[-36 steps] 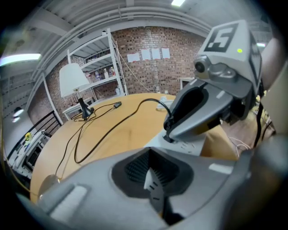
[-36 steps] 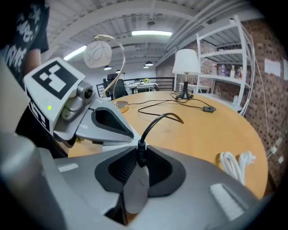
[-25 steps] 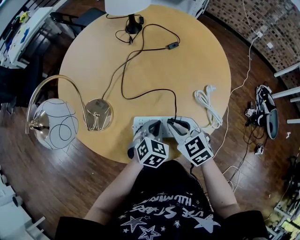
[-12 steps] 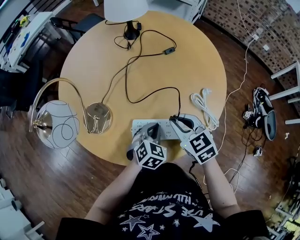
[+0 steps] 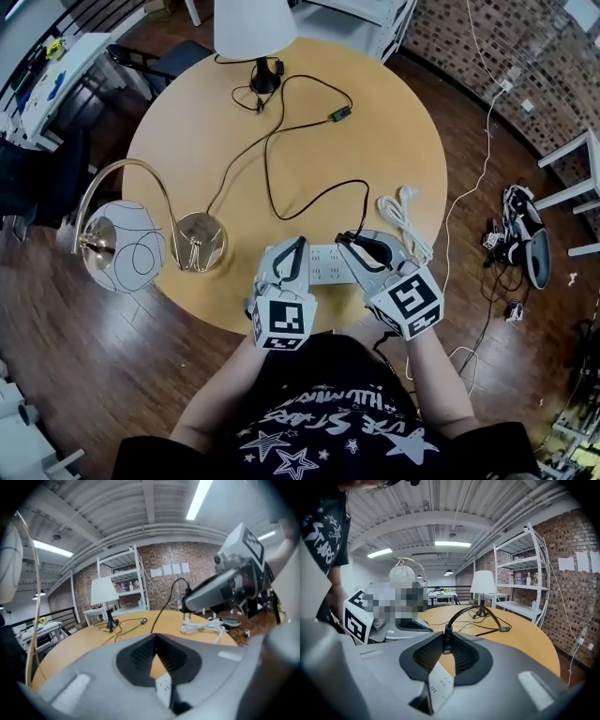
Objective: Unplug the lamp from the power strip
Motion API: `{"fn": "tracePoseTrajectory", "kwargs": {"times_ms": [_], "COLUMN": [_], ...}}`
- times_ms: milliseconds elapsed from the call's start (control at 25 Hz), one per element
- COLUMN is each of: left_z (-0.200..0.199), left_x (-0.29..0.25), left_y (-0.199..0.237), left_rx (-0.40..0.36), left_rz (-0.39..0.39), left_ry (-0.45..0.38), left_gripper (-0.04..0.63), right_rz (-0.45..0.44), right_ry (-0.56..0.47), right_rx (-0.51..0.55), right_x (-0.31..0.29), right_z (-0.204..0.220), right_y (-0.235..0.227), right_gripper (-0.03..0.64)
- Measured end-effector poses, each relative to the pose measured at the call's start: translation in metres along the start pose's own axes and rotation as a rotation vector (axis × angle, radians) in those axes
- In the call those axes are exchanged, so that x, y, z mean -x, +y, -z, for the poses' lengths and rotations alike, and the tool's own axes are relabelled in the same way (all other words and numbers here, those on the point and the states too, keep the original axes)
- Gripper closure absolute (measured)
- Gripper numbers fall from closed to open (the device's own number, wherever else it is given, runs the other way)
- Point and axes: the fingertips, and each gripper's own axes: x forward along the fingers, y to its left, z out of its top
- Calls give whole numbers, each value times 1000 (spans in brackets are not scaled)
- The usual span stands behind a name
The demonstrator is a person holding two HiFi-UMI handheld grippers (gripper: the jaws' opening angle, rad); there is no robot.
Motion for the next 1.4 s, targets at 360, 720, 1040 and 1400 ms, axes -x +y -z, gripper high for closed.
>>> {"fn": "tracePoseTrajectory", "kwargs": {"times_ms": [360,720,1040,1400], "left_z": [-48,-54,-50,-54], "left_x": [35,44,45,47], "left_y": [24,26,26,26], "left_rx": [58,80,88,63], "left_rz": [-116,-107,-107,-99], "left_ry": [-219,-224,-227,-243], "left_gripper": [592,592,592,592], "right_rz": [36,50,60,62], "right_ry": [-111,-115,-122,-127], "right_rx": [-212,-175,-163,-144], "right_x": [7,1,3,3], "right_z": [-11,-11,-13,-19], "right_y": [-9,-3,0,1], "right_gripper": [558,561,560,561]}}
